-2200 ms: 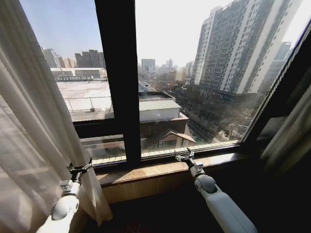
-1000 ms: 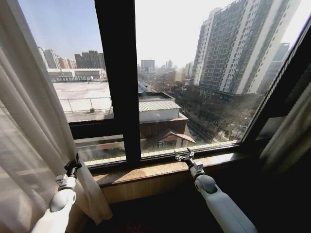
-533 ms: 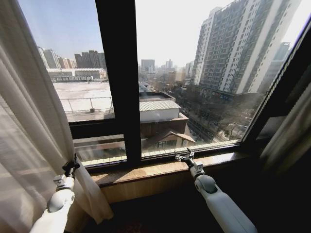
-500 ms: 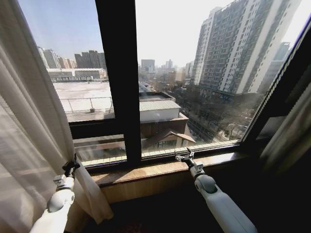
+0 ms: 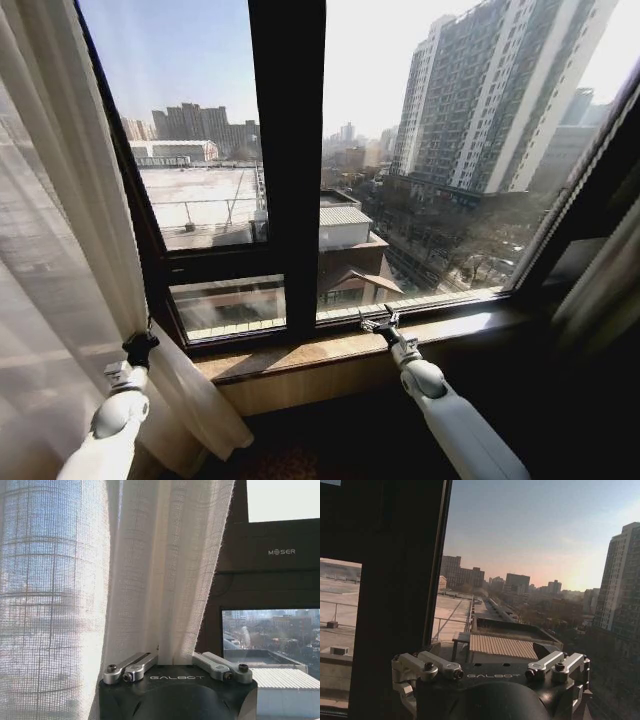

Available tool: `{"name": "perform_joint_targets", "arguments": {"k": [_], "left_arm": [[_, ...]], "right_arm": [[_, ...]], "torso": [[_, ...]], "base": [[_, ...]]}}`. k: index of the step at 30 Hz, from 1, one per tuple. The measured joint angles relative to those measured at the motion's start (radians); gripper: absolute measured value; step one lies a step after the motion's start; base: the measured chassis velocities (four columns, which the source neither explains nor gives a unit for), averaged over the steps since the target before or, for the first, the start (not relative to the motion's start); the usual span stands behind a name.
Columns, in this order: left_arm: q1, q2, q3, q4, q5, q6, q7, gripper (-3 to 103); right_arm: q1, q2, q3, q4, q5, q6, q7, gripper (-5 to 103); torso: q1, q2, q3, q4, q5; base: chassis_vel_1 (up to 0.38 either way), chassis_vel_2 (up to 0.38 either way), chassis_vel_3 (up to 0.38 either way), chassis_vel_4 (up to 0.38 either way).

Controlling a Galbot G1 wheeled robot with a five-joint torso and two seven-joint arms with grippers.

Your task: Open the curtains by pulling them apart, changing their state from closed to fully open.

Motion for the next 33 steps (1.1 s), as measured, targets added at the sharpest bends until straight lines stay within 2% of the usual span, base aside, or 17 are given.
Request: {"name": "perform_joint_targets", "arguments": {"k": [17, 22, 28, 33], "left_arm": [[0.026, -0.004, -0.017, -0.018, 0.000, -0.009, 0.000, 0], [0.033, -0.005, -0.019, -0.021, 0.001, -0.011, -0.001, 0], [0.035, -0.005, -0.019, -0.024, 0.002, -0.013, -0.001, 0], [0.035, -0.006, -0.019, -0.023, 0.002, -0.019, 0.000, 0]], "right_arm": [[0.000, 0.000, 0.000, 0.000, 0.000, 0.000, 0.000, 100], [0.000, 0.000, 0.000, 0.000, 0.000, 0.000, 0.000, 100], [0.000, 0.000, 0.000, 0.000, 0.000, 0.000, 0.000, 100], [0.000, 0.000, 0.000, 0.000, 0.000, 0.000, 0.000, 100]], "torso": [[0.000, 0.000, 0.000, 0.0003, -0.0004], [0.000, 0.000, 0.000, 0.0004, -0.0001], [0.000, 0.000, 0.000, -0.0006, 0.0003], [0.000, 0.000, 0.000, -0.0003, 0.0001]], "base": [[0.354, 0.336, -0.350, -0.331], [0.311, 0.128, -0.281, -0.096], [0.267, -0.031, -0.280, 0.028], [0.356, -0.009, -0.316, 0.021]]}}
